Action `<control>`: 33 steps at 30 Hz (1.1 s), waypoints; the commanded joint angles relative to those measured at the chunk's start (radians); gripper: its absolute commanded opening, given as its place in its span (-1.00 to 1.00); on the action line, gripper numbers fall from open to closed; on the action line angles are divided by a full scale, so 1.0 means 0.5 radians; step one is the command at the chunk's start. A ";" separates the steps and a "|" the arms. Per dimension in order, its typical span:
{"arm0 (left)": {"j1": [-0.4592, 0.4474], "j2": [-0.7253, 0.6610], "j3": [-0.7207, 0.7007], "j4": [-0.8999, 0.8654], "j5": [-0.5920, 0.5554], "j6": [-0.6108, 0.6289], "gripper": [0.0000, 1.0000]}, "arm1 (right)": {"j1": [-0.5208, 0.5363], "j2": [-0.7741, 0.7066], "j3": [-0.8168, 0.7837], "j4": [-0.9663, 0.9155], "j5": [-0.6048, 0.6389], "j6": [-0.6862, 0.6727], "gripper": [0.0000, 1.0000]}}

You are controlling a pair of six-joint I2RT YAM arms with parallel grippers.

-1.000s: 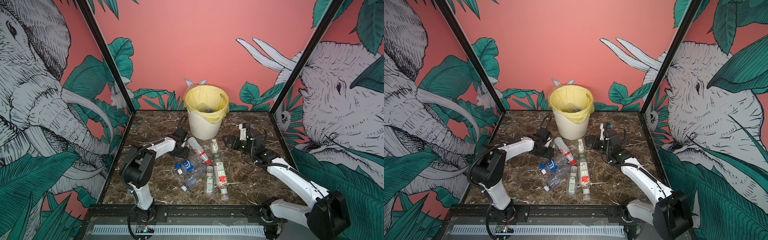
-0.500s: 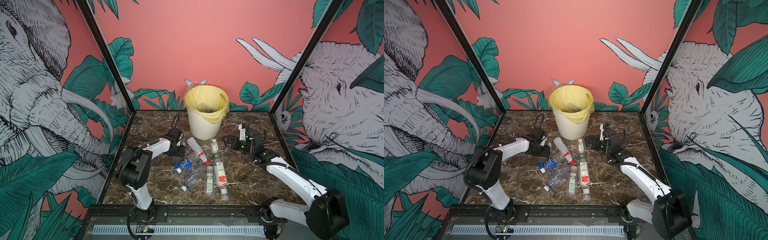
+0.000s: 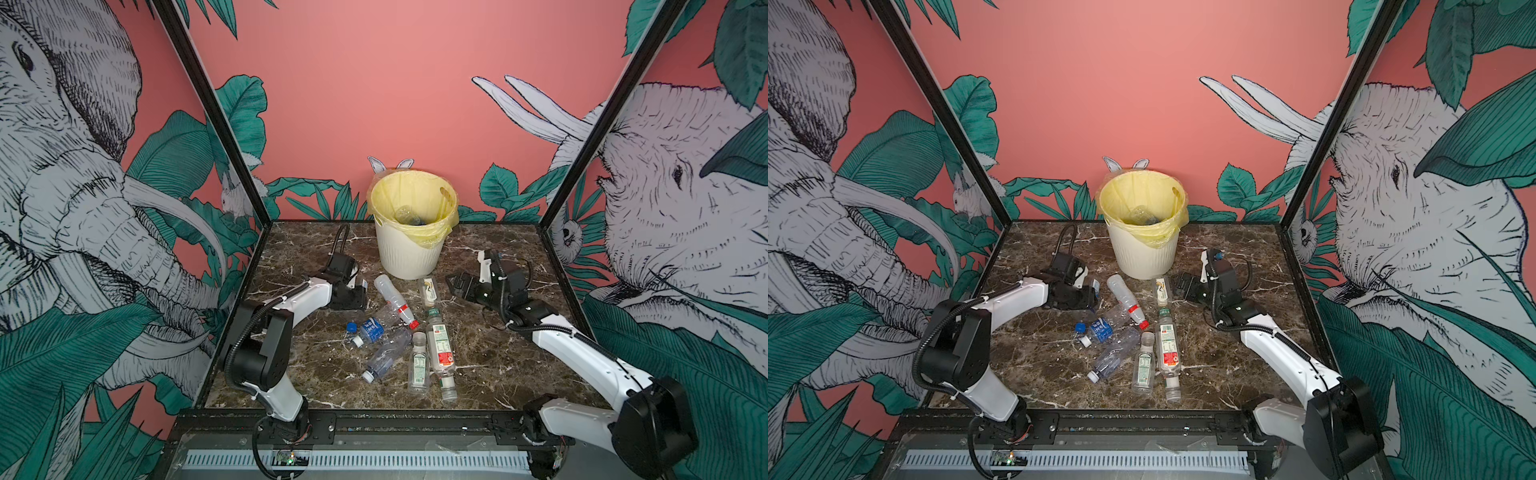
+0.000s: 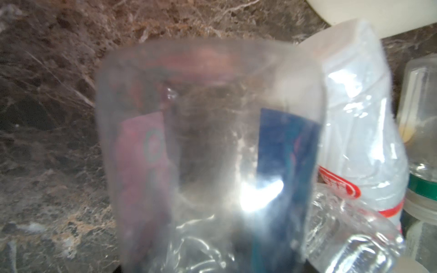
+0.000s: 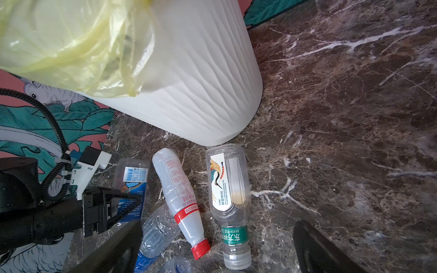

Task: Throw the plastic bottles in the bin
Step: Pick up the plastic bottle from the center of the table.

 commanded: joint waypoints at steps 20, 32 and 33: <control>0.045 -0.484 -0.045 0.202 0.230 -0.145 0.04 | -0.015 -0.052 -0.086 0.045 0.029 0.095 0.98; 0.113 -0.635 -0.180 0.635 0.615 -0.367 0.05 | -0.015 -0.048 -0.099 0.055 0.007 0.122 0.98; 0.118 -0.644 -0.183 0.654 0.627 -0.381 0.05 | -0.015 -0.051 -0.101 0.053 0.011 0.121 0.98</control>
